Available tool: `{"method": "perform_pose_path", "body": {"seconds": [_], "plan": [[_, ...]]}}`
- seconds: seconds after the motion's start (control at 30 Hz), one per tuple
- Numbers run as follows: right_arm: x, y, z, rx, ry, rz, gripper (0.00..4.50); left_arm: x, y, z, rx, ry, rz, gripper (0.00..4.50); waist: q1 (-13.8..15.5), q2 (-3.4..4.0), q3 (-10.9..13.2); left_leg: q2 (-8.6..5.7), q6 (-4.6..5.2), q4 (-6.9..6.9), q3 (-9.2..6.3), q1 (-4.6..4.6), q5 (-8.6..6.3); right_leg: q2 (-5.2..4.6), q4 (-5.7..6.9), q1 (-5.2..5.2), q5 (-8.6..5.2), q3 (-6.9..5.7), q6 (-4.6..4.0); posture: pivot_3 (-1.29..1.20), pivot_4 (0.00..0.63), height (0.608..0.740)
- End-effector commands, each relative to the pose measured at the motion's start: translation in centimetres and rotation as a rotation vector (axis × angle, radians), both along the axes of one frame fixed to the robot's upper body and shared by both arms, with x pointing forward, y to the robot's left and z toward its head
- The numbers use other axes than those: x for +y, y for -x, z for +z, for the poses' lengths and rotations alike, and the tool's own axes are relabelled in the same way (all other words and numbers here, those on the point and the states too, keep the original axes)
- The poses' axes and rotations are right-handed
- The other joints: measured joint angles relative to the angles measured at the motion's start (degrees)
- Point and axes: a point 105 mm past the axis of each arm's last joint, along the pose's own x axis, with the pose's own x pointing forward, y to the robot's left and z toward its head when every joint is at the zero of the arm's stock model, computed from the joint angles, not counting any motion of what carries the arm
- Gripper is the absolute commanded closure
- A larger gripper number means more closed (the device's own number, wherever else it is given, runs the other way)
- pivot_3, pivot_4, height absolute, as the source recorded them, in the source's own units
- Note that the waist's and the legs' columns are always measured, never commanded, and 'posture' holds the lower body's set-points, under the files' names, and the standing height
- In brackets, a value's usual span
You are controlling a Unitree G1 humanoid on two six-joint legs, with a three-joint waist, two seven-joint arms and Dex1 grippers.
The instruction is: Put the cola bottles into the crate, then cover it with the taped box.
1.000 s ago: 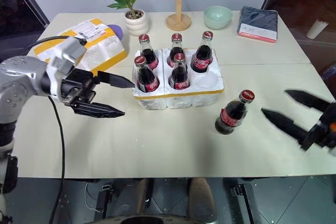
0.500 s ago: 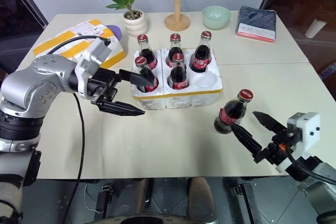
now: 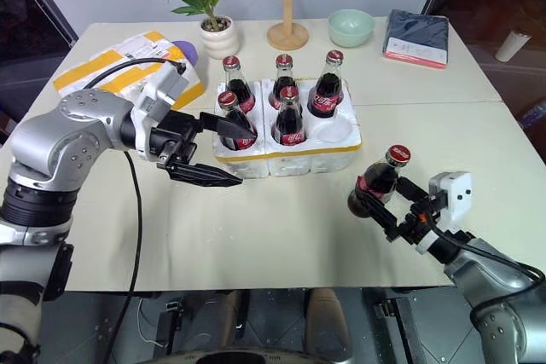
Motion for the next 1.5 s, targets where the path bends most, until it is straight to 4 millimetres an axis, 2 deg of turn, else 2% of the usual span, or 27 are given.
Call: {"method": "perform_pose_path", "body": {"seconds": [0.03,0.07,0.1,0.13,0.2,0.4,0.5,0.6,0.7,0.8,0.87,1.0,1.3,1.37,1.43,1.5], "plan": [[0.0,-0.5,0.5,-0.03,0.009,0.01,0.0,0.0,0.1,1.0,-0.056,0.007,-0.001,0.03,0.0,0.0,0.0,0.0,0.0,0.0,0.0,0.0,0.0,0.0,0.0,0.0,0.0,0.0,0.0,0.0,0.15,0.739],[0.1,-0.7,0.4,-0.03,0.011,0.011,0.0,0.0,0.1,1.0,-0.056,0.007,0.0,0.03,0.0,0.0,0.0,0.0,0.0,0.01,0.0,0.0,0.0,0.0,0.0,0.0,0.0,0.0,0.0,0.0,0.15,0.739],[0.1,-0.9,0.5,-0.034,0.01,0.014,0.54,0.0,0.1,1.0,-0.056,0.007,0.001,0.0,0.0,0.0,0.0,0.0,0.0,0.02,0.0,0.0,0.0,0.0,0.0,0.01,0.0,0.0,0.0,0.0,0.15,0.739],[0.3,-0.9,0.8,-0.044,0.01,0.024,0.81,0.0,0.2,1.0,-0.058,0.008,0.002,0.0,0.0,0.0,0.0,0.0,0.0,0.02,0.0,0.0,0.0,0.0,0.0,0.01,0.0,0.0,0.0,0.0,0.15,0.739],[0.5,-0.7,1.5,-0.069,0.01,0.039,1.63,0.0,0.2,1.0,-0.06,0.01,0.003,0.0,0.0,0.0,0.0,0.0,0.0,0.01,0.0,0.0,0.0,0.0,0.02,0.0,0.0,0.0,0.0,0.0,0.15,0.739],[1.0,0.4,6.7,-0.19,0.026,0.129,1.64,0.3,-0.1,1.1,-0.069,0.023,0.03,0.0,0.0,0.08,0.1,-0.01,0.0,0.01,-0.01,-0.04,0.0,0.0,0.02,-0.03,0.01,0.0,0.02,0.0,0.15,0.739],[1.7,0.2,11.5,-0.294,0.038,0.231,1.64,0.5,-0.3,1.2,-0.073,0.041,0.058,0.0,-0.5,0.14,0.1,-0.01,0.0,0.04,0.03,-0.03,0.0,-0.01,0.01,-0.04,0.01,0.04,0.02,0.0,0.15,0.739],[2.4,-1.3,14.7,-0.355,0.05,0.278,1.64,0.7,-0.4,1.2,-0.079,0.05,0.081,0.0,-0.4,0.15,0.1,0.06,0.01,-0.02,0.02,0.02,0.0,0.05,0.03,-0.04,-0.01,0.01,-0.01,0.0,0.15,0.739],[3.1,-3.9,15.9,-0.367,0.076,0.272,1.64,0.9,-0.5,1.3,-0.09,0.056,0.101,0.0,-0.3,0.11,0.1,0.07,0.02,-0.05,-0.02,0.0,0.0,0.07,0.01,-0.03,0.0,-0.03,0.0,0.0,0.15,0.739],[3.7,-6.5,15.5,-0.345,0.109,0.252,1.64,1.0,-0.7,1.5,-0.102,0.064,0.124,0.0,0.1,0.1,0.1,0.03,0.02,-0.01,-0.02,-0.06,0.0,0.06,-0.02,-0.06,0.07,-0.03,0.13,0.0,0.15,0.739],[4.2,-8.1,14.4,-0.309,0.131,0.256,1.64,1.1,-0.9,1.6,-0.113,0.072,0.145,0.0,0.0,0.1,0.1,0.03,0.02,0.0,-0.03,-0.1,0.0,0.05,-0.02,-0.07,0.07,-0.03,0.13,0.0,0.15,0.739],[4.5,-9.9,12.2,-0.255,0.199,0.251,1.64,1.4,-0.9,2.0,-0.129,0.078,0.172,0.0,0.0,0.1,0.1,0.02,0.02,-0.06,-0.02,-0.14,0.0,0.05,0.0,-0.18,0.08,-0.03,0.14,0.0,0.15,0.739],[5.3,-11.1,8.5,-0.148,0.185,0.289,1.64,2.3,-1.2,2.5,-0.142,0.094,0.235,0.0,-0.2,0.1,0.1,0.02,0.01,-0.04,-0.02,-0.15,0.0,0.05,0.04,-0.2,0.09,-0.02,0.15,0.0,0.15,0.739],[5.2,-11.5,7.7,-0.12,0.192,0.273,0.56,2.1,-1.1,2.4,-0.138,0.097,0.23,0.0,-0.3,0.1,0.1,0.02,0.01,-0.05,-0.02,-0.15,0.0,0.05,0.05,-0.22,0.09,-0.02,0.15,0.0,0.15,0.739],[5.2,-11.5,7.6,-0.114,0.205,0.269,0.03,1.8,-1.0,2.3,-0.134,0.097,0.221,0.0,-0.3,0.1,0.1,0.02,0.01,-0.05,-0.02,-0.14,0.0,0.05,0.06,-0.22,0.09,-0.02,0.15,0.0,0.15,0.739],[5.1,-11.2,7.9,-0.126,0.214,0.273,0.03,1.7,-0.9,2.3,-0.131,0.097,0.215,0.0,-0.2,0.1,0.1,0.02,0.01,-0.02,-0.03,-0.12,0.0,0.05,0.06,-0.17,0.09,-0.02,0.15,0.0,0.15,0.739]]}}
